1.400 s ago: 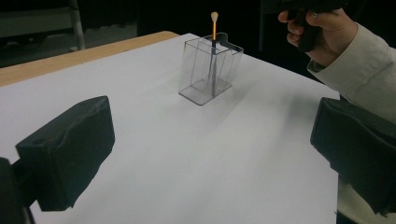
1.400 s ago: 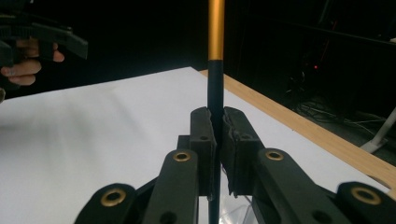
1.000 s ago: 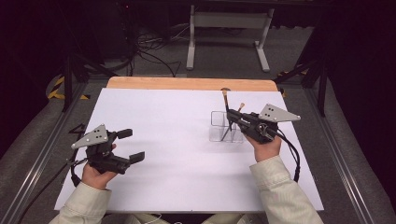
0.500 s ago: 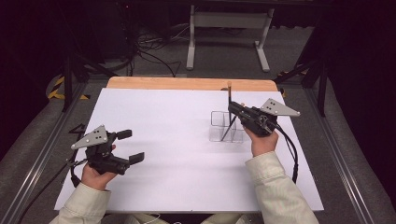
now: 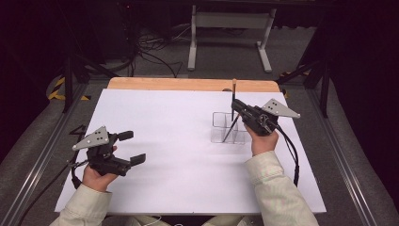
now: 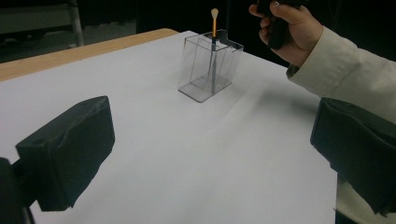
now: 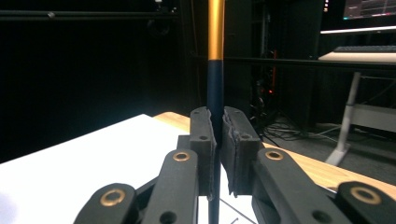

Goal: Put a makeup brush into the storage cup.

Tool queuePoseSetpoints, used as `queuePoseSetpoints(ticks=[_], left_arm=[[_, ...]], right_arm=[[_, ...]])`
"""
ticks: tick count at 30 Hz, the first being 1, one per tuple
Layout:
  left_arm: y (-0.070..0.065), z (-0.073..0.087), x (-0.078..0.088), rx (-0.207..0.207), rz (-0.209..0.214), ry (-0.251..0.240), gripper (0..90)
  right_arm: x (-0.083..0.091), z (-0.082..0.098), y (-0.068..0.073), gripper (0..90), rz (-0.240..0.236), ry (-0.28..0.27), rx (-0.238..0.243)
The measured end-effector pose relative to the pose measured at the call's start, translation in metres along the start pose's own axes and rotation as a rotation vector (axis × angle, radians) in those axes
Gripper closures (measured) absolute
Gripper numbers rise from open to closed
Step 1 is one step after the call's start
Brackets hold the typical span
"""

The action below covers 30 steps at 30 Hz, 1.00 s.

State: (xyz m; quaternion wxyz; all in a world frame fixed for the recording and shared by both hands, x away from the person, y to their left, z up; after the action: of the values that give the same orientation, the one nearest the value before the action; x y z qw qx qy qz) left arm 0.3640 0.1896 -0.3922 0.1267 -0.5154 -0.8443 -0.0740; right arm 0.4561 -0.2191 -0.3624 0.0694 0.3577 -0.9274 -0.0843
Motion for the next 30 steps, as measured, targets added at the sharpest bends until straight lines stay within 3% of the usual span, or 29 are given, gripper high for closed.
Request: queuePoseSetpoints(ticks=[12,30], left_arm=[[0.000,0.000,-0.001,-0.001,0.006,0.000,0.6],[0.001,0.000,-0.002,0.006,0.011,-0.003,0.6]], right_arm=[[-0.004,0.012,-0.007,83.0,0.053,0.019,-0.008],[-0.006,0.029,-0.011,82.9,0.061,0.075,-0.016]])
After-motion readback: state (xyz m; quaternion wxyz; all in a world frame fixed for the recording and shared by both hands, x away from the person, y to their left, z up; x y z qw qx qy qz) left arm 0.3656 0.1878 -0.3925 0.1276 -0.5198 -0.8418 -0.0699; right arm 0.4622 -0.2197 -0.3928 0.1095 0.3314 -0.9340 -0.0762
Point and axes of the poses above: each handheld gripper's, and its own axes: x roughly backward along the jaws, z roughly out of its underside, y roughly to its left, the point moved 4 cm from there along -x, roughly forward along the jaws, and after that the axes turned 10 degrees about -x, right-handed, at the moved point
